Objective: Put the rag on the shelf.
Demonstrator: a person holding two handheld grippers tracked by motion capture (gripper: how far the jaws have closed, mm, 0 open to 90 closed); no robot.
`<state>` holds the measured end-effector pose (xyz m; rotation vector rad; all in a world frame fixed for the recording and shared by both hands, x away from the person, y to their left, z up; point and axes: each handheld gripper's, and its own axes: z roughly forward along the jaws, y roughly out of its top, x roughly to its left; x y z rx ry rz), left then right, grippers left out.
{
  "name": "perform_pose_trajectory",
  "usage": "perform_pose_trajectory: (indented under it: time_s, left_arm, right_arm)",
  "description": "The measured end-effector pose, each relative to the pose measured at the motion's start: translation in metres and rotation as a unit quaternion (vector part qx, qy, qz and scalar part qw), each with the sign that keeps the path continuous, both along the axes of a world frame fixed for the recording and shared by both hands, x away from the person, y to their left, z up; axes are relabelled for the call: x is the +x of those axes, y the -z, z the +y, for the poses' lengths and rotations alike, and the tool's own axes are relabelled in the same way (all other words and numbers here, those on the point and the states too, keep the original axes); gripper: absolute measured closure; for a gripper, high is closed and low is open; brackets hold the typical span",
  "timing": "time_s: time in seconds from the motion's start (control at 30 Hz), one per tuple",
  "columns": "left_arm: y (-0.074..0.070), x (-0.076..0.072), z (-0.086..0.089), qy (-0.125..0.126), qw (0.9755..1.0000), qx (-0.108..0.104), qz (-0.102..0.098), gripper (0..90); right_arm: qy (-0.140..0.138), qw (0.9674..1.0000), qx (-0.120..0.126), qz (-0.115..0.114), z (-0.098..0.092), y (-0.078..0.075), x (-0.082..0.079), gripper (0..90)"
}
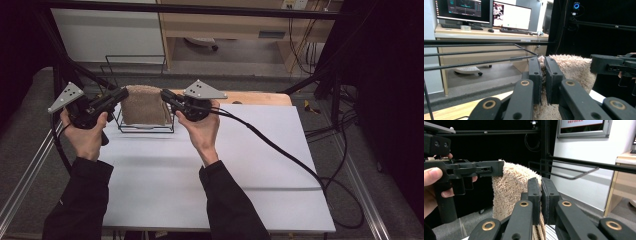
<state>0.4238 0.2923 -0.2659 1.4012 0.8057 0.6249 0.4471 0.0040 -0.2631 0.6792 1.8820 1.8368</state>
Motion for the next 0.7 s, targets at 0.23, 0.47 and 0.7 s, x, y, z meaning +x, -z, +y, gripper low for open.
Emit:
perform_pose_trajectory:
  time_s: [0.23, 0.47, 0.7]
  left_arm:
    - [-0.013, 0.004, 0.005, -0.008, 0.9999, -0.005, -0.014, 84.2]
    - [-0.021, 0.009, 0.01, -0.016, 0.9995, -0.017, -0.023, 84.2]
    - [-0.026, 0.014, 0.016, -0.027, 0.9989, -0.023, -0.03, 84.3]
  right_arm:
    - [-0.003, 0.9999, 0.012, -0.01, 0.005, -0.011, 0.004, 86.4]
    - [-0.001, 0.9996, 0.017, -0.022, 0.013, -0.023, 0.009, 86.4]
    - [-0.005, 0.9995, 0.018, -0.027, 0.022, -0.033, 0.014, 86.4]
